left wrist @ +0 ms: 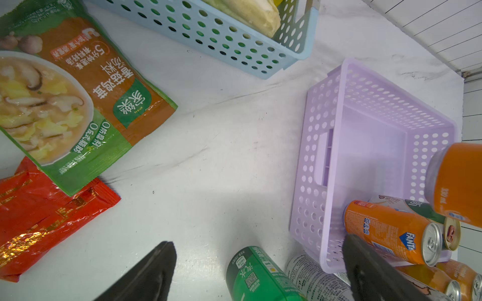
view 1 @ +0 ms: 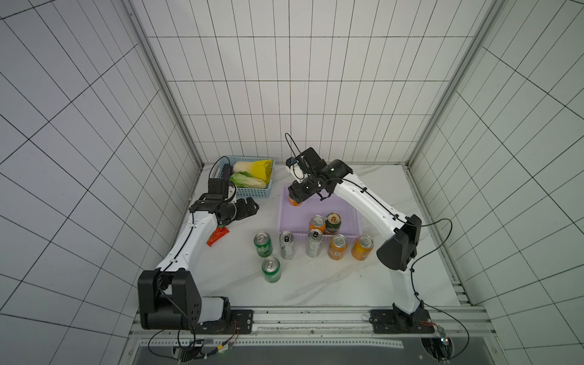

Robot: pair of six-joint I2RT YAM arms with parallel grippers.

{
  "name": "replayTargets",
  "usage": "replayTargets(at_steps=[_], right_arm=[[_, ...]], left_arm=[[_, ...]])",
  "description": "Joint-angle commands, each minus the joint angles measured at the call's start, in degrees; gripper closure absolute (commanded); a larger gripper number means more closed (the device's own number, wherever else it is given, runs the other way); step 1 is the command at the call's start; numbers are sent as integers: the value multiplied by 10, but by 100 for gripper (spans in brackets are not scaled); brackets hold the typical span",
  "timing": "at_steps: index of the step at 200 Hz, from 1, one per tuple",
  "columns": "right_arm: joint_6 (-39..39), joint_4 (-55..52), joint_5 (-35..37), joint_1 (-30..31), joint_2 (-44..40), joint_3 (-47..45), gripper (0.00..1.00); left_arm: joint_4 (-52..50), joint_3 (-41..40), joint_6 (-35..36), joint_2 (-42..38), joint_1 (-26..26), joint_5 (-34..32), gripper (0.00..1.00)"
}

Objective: Take out the drinks from the basket
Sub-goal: Pick up the drink from the basket, then place the drink at the center of the board.

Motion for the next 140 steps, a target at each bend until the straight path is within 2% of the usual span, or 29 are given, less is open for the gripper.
replayTargets(at_steps=[1,140], right_arm=[[5,-12,14,17,-51,-12,42],[63,-54,48,129,-247,-138,42]], left_arm=[[11,-3,8,2,4,5,2],[10,-1,12,-15,9,8,2]])
